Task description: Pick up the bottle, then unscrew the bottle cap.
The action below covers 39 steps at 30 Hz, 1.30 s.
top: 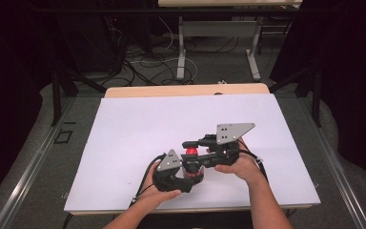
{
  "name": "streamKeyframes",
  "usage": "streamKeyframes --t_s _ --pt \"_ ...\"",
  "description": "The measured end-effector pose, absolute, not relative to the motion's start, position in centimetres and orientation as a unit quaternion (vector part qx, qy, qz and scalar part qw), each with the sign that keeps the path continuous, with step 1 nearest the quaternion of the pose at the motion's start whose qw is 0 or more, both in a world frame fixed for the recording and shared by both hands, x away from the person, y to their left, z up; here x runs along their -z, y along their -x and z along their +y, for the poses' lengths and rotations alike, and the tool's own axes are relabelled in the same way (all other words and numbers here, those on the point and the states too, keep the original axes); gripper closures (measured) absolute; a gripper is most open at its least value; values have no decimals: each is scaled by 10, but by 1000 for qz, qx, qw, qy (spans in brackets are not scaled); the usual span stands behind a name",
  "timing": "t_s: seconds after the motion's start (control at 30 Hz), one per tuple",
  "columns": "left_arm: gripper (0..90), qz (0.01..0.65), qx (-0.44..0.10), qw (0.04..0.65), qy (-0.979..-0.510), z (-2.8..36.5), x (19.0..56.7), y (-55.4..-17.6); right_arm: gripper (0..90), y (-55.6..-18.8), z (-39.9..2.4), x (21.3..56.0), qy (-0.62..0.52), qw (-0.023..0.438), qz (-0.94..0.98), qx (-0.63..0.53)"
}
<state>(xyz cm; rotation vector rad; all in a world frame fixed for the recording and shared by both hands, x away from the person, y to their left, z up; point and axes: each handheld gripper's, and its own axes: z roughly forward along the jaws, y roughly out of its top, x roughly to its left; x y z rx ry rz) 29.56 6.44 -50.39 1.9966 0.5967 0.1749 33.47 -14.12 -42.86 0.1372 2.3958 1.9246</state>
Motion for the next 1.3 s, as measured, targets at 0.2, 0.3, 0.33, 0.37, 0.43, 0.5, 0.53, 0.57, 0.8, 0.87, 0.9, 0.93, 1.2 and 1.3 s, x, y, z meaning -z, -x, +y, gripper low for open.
streamKeyframes --t_s 0.2,0.3,0.33,0.37,0.43,0.5,0.53,0.57,0.8,0.87,0.9,0.93,1.2,1.3 --pt "294 258 -88 498 -823 67 503 -298 521 -334 -140 429 -87 36 774 -626" --pt "294 263 -93 498 -821 68 503 -298 434 -324 -138 426 -129 64 765 -628" --pt "293 266 -94 497 -821 69 503 -298 421 -320 -136 424 -138 78 762 -628" --pt "293 267 -95 495 -822 69 503 -299 391 -315 -135 422 -144 88 758 -630" --pt "293 276 -97 496 -817 68 504 -299 383 -305 -132 419 -171 123 745 -633" --pt "293 282 -97 494 -817 68 504 -299 379 -295 -128 417 -213 160 731 -628" --pt "293 285 -99 493 -816 68 505 -299 382 -290 -125 417 -239 185 720 -624" --pt "293 289 -99 491 -816 69 504 -299 396 -286 -122 418 -261 201 711 -621" --pt "294 290 -107 489 -815 69 505 -299 417 -265 -105 432 -336 292 669 -595" --pt "294 291 -107 490 -815 67 505 -299 413 -263 -101 436 -342 288 665 -598" --pt "293 291 -107 489 -815 67 506 -298 413 -263 -99 437 -343 293 666 -594" --pt "293 289 -108 488 -816 66 506 -298 420 -263 -98 438 -344 300 667 -589" --pt "294 286 -106 482 -821 63 509 -296 534 -266 -92 445 -365 308 670 -569" --pt "293 287 -105 481 -822 62 509 -296 602 -263 -91 447 -355 329 672 -560"
